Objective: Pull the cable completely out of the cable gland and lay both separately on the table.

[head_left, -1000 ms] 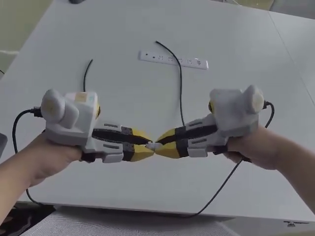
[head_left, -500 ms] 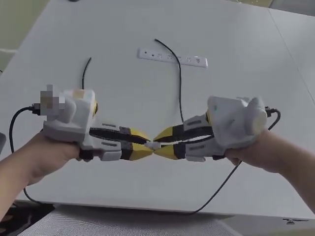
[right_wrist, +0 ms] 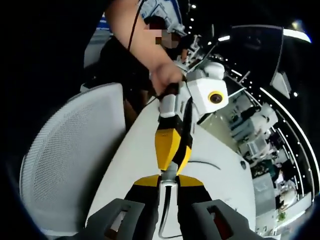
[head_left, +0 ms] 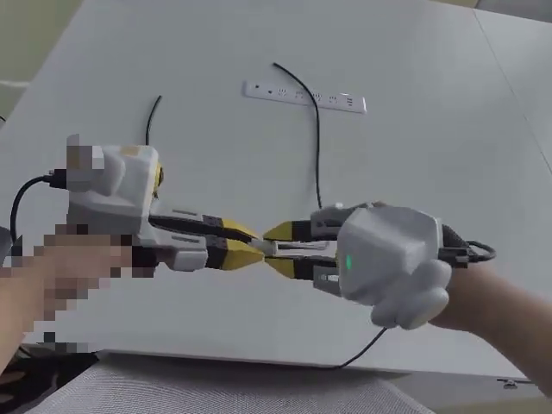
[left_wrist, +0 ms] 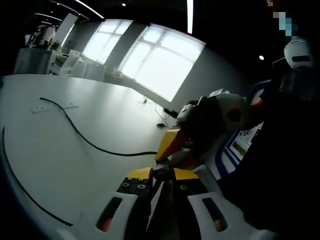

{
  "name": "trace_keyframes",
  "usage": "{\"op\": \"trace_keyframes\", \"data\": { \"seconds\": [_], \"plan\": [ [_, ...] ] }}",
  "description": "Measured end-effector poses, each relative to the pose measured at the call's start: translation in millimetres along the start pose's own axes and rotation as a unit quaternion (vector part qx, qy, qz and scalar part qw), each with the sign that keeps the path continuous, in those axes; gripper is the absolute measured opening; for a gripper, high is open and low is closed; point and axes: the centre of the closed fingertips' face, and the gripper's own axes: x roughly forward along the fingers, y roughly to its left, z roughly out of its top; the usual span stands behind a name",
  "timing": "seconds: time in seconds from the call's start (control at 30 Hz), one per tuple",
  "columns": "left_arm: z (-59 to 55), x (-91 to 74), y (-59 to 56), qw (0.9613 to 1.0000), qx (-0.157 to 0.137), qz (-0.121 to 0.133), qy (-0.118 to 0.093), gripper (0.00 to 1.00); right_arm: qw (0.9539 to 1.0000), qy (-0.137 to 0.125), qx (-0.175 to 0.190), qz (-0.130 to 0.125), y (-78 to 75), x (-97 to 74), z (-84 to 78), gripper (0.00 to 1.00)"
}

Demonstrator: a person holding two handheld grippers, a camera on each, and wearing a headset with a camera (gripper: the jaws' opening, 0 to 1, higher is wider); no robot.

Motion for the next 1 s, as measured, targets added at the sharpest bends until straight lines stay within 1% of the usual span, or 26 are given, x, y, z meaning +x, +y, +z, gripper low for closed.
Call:
{"op": "trace_keyframes", "data": {
  "seconds": [0.17, 0.23, 0.27, 0.3, 0.33, 0.37, 0.4, 0.43, 0.47, 0.5, 0.53, 0.57, 0.6, 0.63, 0.67, 0.7, 0.73, 0.77, 0.8, 0.83, 0.87, 0.9, 0.93, 0.97, 1.0],
  "plan": [
    [-3.5, 1.8, 0.8, 1.0000, 0.002, 0.005, 0.007, 0.15, 0.9999, 0.002, 0.013, 0.000, 1.3, 1.5, -3.2, 0.07],
    [-3.8, 1.9, -0.6, 0.9999, 0.005, 0.004, 0.009, 0.15, 0.9992, -0.003, 0.040, 0.004, 0.6, -0.3, -2.3, 0.07],
    [-2.8, 1.7, -0.8, 1.0000, 0.006, 0.004, 0.006, 0.15, 0.9991, -0.004, 0.042, 0.001, -1.1, -1.2, -2.0, 0.07],
    [-1.7, 1.7, -1.2, 1.0000, 0.004, 0.003, 0.004, 0.15, 0.9986, -0.008, 0.053, 0.002, -1.5, -2.0, -2.0, 0.07],
    [-1.3, 1.7, -1.3, 1.0000, 0.003, 0.003, 0.004, 0.15, 0.9977, -0.010, 0.066, 0.006, -1.5, -2.1, -2.2, 0.08],
    [-0.8, 2.0, -1.8, 1.0000, 0.005, 0.003, 0.004, 0.15, 0.9957, -0.008, 0.091, 0.010, -1.6, -2.7, -2.4, 0.08],
    [0.2, 2.0, -1.8, 0.9999, 0.010, 0.003, 0.002, 0.15, 0.9957, -0.010, 0.091, 0.011, -3.3, -3.1, -2.2, 0.08],
    [0.5, 1.8, -1.7, 0.9999, 0.015, 0.005, 0.003, 0.15, 0.9930, -0.023, 0.114, 0.016, -3.9, -4.0, 0.6, 0.08],
    [0.7, 1.5, -1.0, 0.9998, 0.019, 0.007, 0.004, 0.15, 0.9888, -0.030, 0.145, 0.018, -5.8, -5.1, 1.5, 0.08],
    [1.0, 1.3, -0.5, 0.9997, 0.023, 0.008, 0.004, 0.15, 0.9831, -0.037, 0.178, 0.022, -7.1, -6.0, 1.9, 0.09],
    [1.3, 0.7, 0.2, 0.9994, 0.033, 0.011, 0.004, 0.15, 0.9755, -0.041, 0.216, 0.014, -13.7, -8.7, -1.1, 0.14],
    [1.3, 0.2, 1.0, 0.9992, 0.037, 0.014, 0.004, 0.15, 0.9701, -0.052, 0.237, 0.015, -16.5, -10.7, -0.9, 0.19],
    [1.0, -0.3, 1.1, 0.9991, 0.039, 0.014, 0.006, 0.15, 0.9560, -0.066, 0.283, 0.040, -13.6, -13.6, 0.2, 0.24],
    [1.1, -0.8, 0.7, 0.9991, 0.041, 0.013, 0.006, 0.15, 0.9458, -0.062, 0.316, 0.046, -14.0, -16.0, -4.6, 0.25],
    [2.2, -1.3, 1.0, 0.9983, 0.056, 0.015, 0.003, 0.15, 0.9296, -0.072, 0.355, 0.066, -13.5, -18.7, -7.5, 0.25],
    [1.9, -1.3, 0.8, 0.9978, 0.064, 0.016, 0.005, 0.15, 0.9155, -0.087, 0.385, 0.080, -13.4, -20.3, -6.5, 0.23],
    [1.1, -1.2, 0.5, 0.9974, 0.069, 0.017, 0.009, 0.15, 0.9035, -0.098, 0.410, 0.077, -18.9, -21.1, -9.1, 0.23],
    [0.8, -0.8, -0.3, 0.9967, 0.079, 0.017, 0.010, 0.15, 0.8932, -0.106, 0.430, 0.077, -22.2, -21.4, -10.7, 0.22],
    [0.7, -0.7, -0.5, 0.9963, 0.084, 0.017, 0.010, 0.15, 0.8621, -0.127, 0.477, 0.113, -19.7, -23.6, -6.6, 0.21],
    [1.2, -0.4, -1.0, 0.9953, 0.094, 0.018, 0.009, 0.15, 0.8468, -0.128, 0.500, 0.127, -19.6, -24.0, -9.6, 0.22],
    [1.0, -0.4, -1.7, 0.9950, 0.098, 0.017, 0.010, 0.15, 0.8439, -0.125, 0.507, 0.125, -22.4, -22.1, -16.2, 0.22],
    [1.0, -0.4, -2.7, 0.9944, 0.104, 0.017, 0.011, 0.15, 0.8268, -0.131, 0.529, 0.139, -22.5, -20.8, -15.5, 0.21],
    [1.3, -0.5, -3.1, 0.9937, 0.110, 0.017, 0.011, 0.15, 0.8101, -0.129, 0.549, 0.160, -19.5, -20.8, -14.0, 0.21],
    [1.7, -0.6, -3.0, 0.9937, 0.111, 0.016, 0.012, 0.15, 0.7980, -0.126, 0.567, 0.159, -22.8, -17.3, -16.3, 0.19],
    [1.9, -0.7, -2.6, 0.9938, 0.109, 0.016, 0.012, 0.15, 0.7919, -0.130, 0.577, 0.153, -26.7, -15.0, -18.0, 0.18]
  ]
}}
